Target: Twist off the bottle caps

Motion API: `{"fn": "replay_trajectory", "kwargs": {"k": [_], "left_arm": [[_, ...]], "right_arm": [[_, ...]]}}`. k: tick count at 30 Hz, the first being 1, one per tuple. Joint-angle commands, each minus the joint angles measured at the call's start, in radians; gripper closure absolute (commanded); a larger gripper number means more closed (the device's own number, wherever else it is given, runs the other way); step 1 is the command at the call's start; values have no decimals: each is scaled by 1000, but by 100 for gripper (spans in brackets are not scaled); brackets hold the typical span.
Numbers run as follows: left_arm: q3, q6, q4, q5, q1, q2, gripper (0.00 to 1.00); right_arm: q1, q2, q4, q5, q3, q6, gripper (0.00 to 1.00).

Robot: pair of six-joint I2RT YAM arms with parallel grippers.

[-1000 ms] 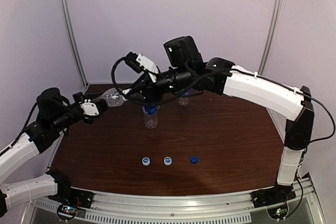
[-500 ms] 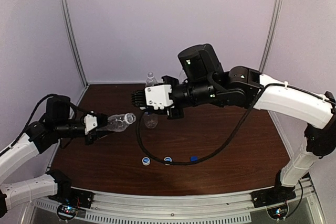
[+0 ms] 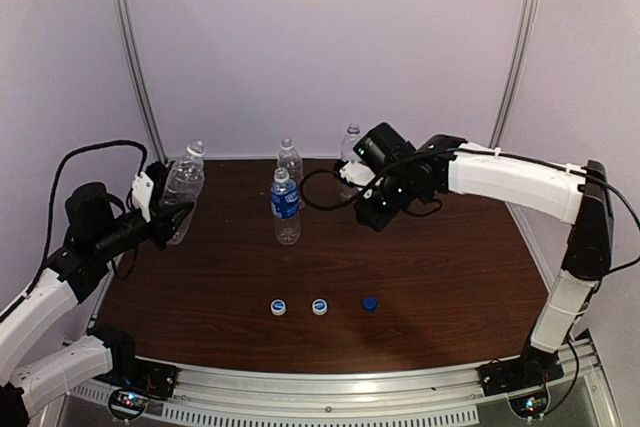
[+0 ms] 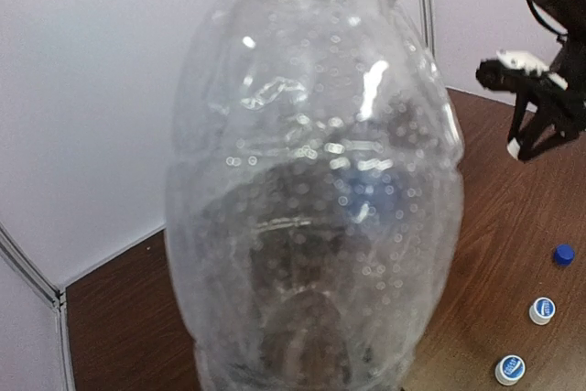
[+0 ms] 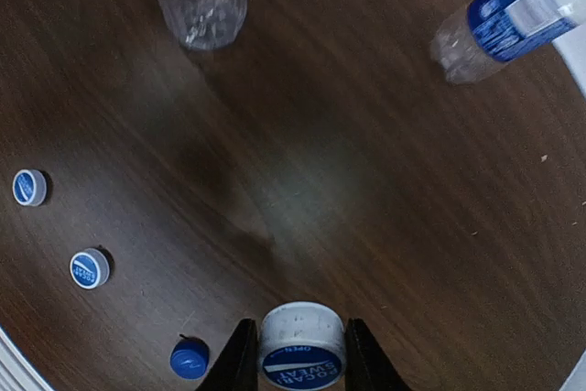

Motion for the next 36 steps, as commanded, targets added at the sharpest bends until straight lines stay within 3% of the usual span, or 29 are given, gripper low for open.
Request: {"fn": "replay_trajectory", "kwargs": {"k": [1, 8, 15, 16, 20, 21, 26, 30, 32, 36], "left_arm": [[-30, -108, 80, 9, 27, -16, 91], [-34, -104, 73, 21, 44, -34, 90], [-37, -91, 83, 27, 46, -38, 90], [-35, -88, 81, 27, 45, -39, 90], [-33, -79, 81, 28, 46, -38, 90], [-33, -77, 82, 30, 46, -37, 90], [-36, -59, 87, 80, 46, -39, 90], [-35, -12, 100, 318, 46, -40, 84], [-42, -19, 126, 456, 45, -35, 81], [-63, -47, 188, 559, 9, -6, 80]], "right_arm": [[59, 100, 46, -108, -121, 232, 100], [101, 280, 69, -112, -113, 275, 100], [102, 324, 125, -175, -133, 291, 100], [103, 327, 115, -172, -127, 292, 93], [108, 318, 48, -148, -86, 270, 14], [109, 311, 28, -137, -68, 260, 2], [110, 246, -66, -117, 61, 200, 0], [111, 119, 16, -134, 144, 134, 0], [120, 9, 194, -190, 107, 110, 0], [156, -152, 799, -491, -102, 88, 0]]}}
